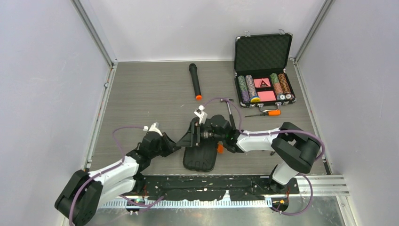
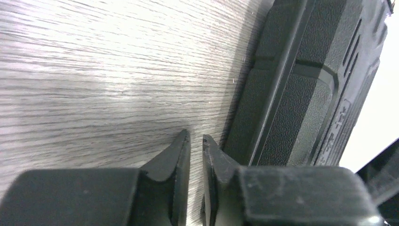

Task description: Pack the tool kit

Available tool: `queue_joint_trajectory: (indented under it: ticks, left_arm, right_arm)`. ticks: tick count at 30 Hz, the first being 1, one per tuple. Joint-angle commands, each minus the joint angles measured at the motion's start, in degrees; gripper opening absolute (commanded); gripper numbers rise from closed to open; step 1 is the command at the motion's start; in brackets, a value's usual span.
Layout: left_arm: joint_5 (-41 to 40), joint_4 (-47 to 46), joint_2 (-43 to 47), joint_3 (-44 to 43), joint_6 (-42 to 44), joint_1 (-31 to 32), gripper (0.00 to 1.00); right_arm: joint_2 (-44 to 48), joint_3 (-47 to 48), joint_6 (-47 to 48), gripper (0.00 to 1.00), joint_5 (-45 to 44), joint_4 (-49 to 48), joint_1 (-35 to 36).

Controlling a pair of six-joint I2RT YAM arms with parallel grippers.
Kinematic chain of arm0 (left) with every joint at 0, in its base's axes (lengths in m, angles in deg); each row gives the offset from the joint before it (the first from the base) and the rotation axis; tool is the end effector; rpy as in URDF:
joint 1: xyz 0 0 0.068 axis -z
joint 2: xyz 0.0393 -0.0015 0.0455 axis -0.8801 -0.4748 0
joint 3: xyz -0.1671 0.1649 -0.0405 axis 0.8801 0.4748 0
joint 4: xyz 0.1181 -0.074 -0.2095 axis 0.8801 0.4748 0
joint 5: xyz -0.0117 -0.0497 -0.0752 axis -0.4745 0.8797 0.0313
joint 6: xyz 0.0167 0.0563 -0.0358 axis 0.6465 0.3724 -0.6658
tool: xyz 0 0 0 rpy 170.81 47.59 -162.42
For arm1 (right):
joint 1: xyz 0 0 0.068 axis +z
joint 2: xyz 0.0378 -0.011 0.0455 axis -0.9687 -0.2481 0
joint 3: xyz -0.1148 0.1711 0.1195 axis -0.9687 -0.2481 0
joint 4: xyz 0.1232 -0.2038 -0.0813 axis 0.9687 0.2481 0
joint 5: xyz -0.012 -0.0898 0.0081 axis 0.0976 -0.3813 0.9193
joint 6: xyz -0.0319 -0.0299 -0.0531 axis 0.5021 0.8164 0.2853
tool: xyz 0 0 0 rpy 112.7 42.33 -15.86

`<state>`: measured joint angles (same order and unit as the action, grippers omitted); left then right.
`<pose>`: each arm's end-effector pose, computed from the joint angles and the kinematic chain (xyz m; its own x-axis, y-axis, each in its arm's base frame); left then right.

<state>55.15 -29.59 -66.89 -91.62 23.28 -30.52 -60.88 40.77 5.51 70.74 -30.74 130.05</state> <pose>0.1633 -0.1065 0.0859 -0.7735 -0.5454 -0.3230 -0.1645 0.6648 -0.7287 0.1752 0.2885 0.1598 -0.8878 0.0307 -0.4592 -0.4404 0.2329 0.8671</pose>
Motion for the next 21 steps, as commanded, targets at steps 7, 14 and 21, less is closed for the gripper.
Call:
queue_joint_trajectory:
  ticks: [7, 14, 21]
  left_arm:
    - [-12.3, 31.2, 21.6, -10.8, 10.5, 2.1, 0.60]
    - [-14.2, 35.8, 18.8, -19.7, 10.7, 14.5, 0.94]
    - [-19.1, 36.3, 8.2, -27.4, 12.6, 23.4, 1.00]
  right_arm:
    - [23.0, 2.5, 18.0, 0.82, -19.0, 36.5, -7.1]
    - [35.3, -8.3, 18.2, 0.84, -19.0, 44.7, -15.7]
    - [35.7, -18.5, 12.1, 0.94, -8.1, 29.0, -18.6]
